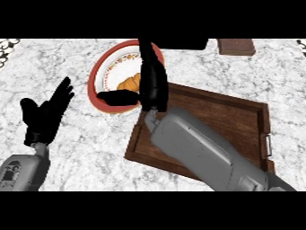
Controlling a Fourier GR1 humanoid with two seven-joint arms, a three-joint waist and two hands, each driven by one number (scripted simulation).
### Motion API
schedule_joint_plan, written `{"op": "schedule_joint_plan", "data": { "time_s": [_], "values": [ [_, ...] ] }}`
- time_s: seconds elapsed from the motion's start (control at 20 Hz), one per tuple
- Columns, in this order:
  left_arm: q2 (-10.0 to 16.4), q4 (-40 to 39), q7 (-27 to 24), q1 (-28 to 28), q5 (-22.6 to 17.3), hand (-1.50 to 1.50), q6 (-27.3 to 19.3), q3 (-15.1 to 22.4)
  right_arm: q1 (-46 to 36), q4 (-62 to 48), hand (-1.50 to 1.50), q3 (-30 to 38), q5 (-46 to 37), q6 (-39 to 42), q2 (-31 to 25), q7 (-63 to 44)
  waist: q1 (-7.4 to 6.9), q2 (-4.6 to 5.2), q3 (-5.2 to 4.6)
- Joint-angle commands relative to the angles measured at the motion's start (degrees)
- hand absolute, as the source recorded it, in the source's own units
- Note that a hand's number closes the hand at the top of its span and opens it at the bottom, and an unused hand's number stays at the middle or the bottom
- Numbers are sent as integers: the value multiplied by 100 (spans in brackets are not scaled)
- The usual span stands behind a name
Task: Pick the croissant from the tray and place it in the plate
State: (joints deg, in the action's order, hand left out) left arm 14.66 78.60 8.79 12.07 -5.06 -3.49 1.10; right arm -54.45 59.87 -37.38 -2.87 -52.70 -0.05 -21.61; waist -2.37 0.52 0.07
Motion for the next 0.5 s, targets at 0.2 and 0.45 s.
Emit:
{"op": "schedule_joint_plan", "data": {
  "time_s": [0.2, 0.45],
  "values": [
    [-82, 501, 175, -408, -24, 0, 34, -34, 660, -327, -150, 335, 1207, 555, 5, 2017, 67, -18, -3],
    [-17, 354, 187, -252, 68, 0, 84, -247, 1069, -140, -150, 594, 887, 939, 4, 2213, 186, -48, -5]
  ]
}}
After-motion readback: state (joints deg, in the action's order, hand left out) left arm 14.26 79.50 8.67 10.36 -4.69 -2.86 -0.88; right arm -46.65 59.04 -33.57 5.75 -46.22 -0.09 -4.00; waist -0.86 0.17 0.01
